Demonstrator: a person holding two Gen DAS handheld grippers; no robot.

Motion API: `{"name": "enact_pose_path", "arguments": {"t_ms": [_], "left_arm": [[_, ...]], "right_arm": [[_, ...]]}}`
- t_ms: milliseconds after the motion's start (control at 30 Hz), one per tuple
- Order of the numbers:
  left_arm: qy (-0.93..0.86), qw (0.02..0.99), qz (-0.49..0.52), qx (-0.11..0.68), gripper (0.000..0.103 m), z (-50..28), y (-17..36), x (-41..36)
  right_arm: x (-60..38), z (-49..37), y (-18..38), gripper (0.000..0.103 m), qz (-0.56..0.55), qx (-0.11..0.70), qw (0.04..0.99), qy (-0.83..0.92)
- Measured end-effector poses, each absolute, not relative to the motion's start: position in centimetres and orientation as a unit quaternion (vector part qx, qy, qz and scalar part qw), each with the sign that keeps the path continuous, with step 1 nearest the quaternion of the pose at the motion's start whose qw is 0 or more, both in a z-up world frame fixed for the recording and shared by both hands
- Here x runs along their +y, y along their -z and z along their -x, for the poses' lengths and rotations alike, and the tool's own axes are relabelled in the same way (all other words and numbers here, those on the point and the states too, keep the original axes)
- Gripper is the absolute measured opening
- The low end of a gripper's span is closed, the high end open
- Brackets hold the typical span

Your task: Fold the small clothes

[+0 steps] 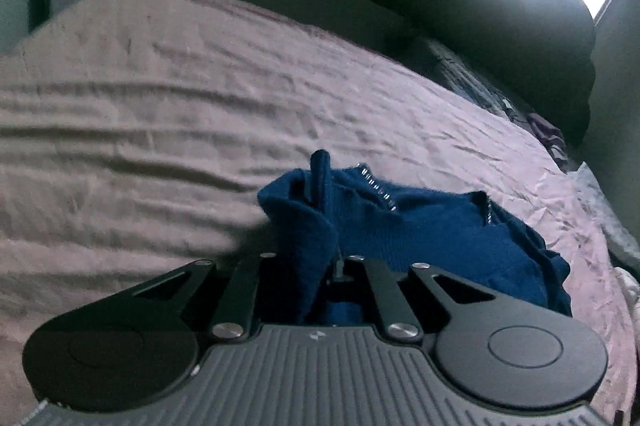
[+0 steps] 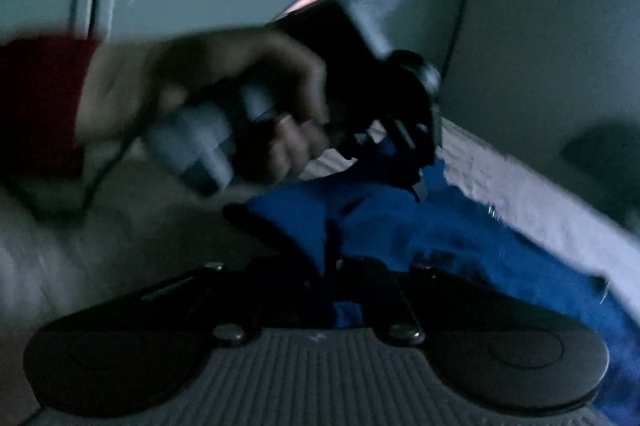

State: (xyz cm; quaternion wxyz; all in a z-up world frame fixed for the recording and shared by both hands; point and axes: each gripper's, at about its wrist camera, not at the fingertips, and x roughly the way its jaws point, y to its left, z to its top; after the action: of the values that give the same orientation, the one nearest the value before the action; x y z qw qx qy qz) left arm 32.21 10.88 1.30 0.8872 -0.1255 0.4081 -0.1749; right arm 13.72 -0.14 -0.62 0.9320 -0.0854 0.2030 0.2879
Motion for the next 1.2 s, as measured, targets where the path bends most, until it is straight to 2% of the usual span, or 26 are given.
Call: {"name": "enact_pose_path", "arguments": {"t_ms": [200, 533, 867, 1200], "left_arm": [[0.161, 0.899, 0.132, 0.386, 0.009, -30.9, -4.9, 9.0], [0.142, 0.915, 0.126, 0.356, 0.009, -29.7, -8.6, 2.9], [0.169, 0.924, 0.073, 0.336, 0.008, -28.6, -10.0, -6.2], [0.22, 0.914, 0.001, 0.34, 0.008, -27.8, -6.8, -17.1]], "right_arm": [[-6.6, -14.9, -0.3, 0.006, -0.11, 0.214, 0.92, -0.309], [-15.2, -13.7, 0.2, 0.006, -0.294, 0.196, 0.885, -0.304], [-22.1, -11.7, 0.7, 0.005, -0.352, 0.16, 0.882, -0.268], [-28.5, -9.5, 3.1, 0.005, -0.394, 0.151, 0.885, -0.198]]}}
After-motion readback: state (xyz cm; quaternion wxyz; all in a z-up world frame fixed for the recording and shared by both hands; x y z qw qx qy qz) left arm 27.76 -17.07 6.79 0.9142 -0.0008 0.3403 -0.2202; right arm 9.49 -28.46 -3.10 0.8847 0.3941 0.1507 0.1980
